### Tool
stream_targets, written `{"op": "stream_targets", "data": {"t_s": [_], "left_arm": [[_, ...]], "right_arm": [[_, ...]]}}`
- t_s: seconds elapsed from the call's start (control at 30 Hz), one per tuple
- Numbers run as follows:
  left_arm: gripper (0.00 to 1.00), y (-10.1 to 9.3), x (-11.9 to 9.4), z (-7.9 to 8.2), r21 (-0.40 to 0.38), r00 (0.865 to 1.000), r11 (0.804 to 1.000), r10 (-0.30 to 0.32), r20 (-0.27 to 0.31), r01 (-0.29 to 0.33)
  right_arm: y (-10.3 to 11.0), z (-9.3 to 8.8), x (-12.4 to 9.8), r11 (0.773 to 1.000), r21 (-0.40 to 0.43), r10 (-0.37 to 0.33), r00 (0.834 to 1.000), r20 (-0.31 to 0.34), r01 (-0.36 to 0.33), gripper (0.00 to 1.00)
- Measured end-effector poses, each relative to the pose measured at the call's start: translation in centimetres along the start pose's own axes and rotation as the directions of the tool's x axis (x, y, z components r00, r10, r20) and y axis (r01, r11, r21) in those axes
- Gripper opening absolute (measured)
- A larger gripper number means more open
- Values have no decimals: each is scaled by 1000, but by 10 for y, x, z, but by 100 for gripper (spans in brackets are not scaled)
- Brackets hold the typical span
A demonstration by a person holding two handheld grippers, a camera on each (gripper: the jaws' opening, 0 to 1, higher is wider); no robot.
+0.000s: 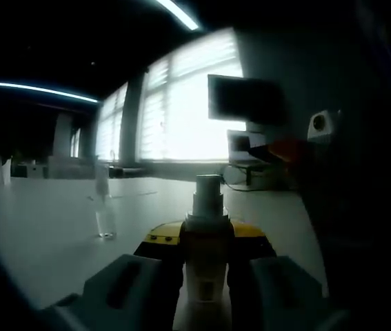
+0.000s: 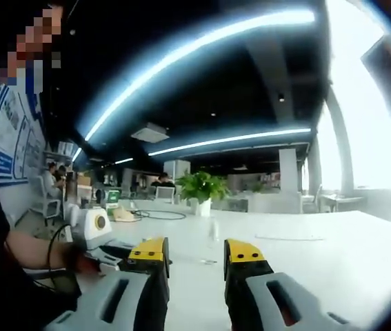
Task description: Clamp pump bottle remove cover press pump head put on cover
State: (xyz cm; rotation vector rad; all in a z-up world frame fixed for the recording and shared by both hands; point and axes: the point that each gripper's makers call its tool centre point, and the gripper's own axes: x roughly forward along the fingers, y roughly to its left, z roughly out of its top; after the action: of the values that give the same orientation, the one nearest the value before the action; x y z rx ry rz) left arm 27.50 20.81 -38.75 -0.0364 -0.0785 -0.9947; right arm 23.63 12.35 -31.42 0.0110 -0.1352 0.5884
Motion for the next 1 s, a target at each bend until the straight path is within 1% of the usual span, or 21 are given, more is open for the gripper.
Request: {"op": "stream_targets", "data": {"t_s": [0.13, 0.2, 0.3, 0.37, 0.43, 0.53, 0.57, 0.63, 0.7, 0.77, 0.8, 0.87, 0.9, 1.0], "left_arm": [[14, -5, 0, 0, 1, 1000, 1000, -7, -5, 7], [14, -6, 1, 0, -1, 1000, 1000, -8, -6, 8], [14, -12, 2, -1, 8, 1000, 1000, -18, -6, 18], [14, -18, 2, 0, 29, 1000, 999, -26, -3, 26], [14, -19, 1, 0, 38, 1000, 999, -27, -2, 27], [14, -16, 1, 0, 18, 1000, 1000, -25, -4, 25], [14, -16, 1, 0, 15, 1000, 1000, -24, -4, 24], [14, -16, 1, 0, 17, 1000, 1000, -26, -4, 26], [14, -16, 0, 0, 15, 1000, 1000, -25, -4, 25], [14, -15, 0, 0, 12, 1000, 1000, -22, -4, 22], [14, -15, 0, 0, 11, 1000, 1000, -22, -5, 22], [14, -16, 0, 0, 18, 1000, 999, -27, -4, 27], [14, -16, 0, 0, 23, 1000, 999, -29, -3, 29], [14, -16, 0, 0, 18, 1000, 999, -29, -3, 29]], "right_arm": [[6, -2, 4, 1000, -5, 18, 1000, -6, -18, 26], [8, -2, 8, 999, -22, 31, 999, -18, -32, 26], [10, 2, 11, 999, -36, 40, 999, -15, -41, 26], [11, 5, 14, 998, -39, 42, 999, -12, -43, 24], [14, 4, 16, 997, -53, 49, 998, -25, -50, 23], [19, 2, 20, 994, -59, 84, 995, -52, -87, 23], [22, 2, 22, 991, -65, 111, 991, -71, -116, 23], [24, 7, 28, 987, -75, 136, 987, -88, -143, 23], [30, 12, 33, 982, -62, 172, 980, -99, -178, 23], [36, 13, 37, 973, -63, 211, 969, -128, -220, 23], [37, 12, 39, 969, -80, 221, 964, -149, -235, 22], [36, 13, 43, 961, -123, 225, 959, -170, -247, 20], [38, 12, 44, 956, -131, 235, 953, -191, -262, 18], [46, 3, 49, 925, -207, 259, 928, -268, -318, 18]]}}
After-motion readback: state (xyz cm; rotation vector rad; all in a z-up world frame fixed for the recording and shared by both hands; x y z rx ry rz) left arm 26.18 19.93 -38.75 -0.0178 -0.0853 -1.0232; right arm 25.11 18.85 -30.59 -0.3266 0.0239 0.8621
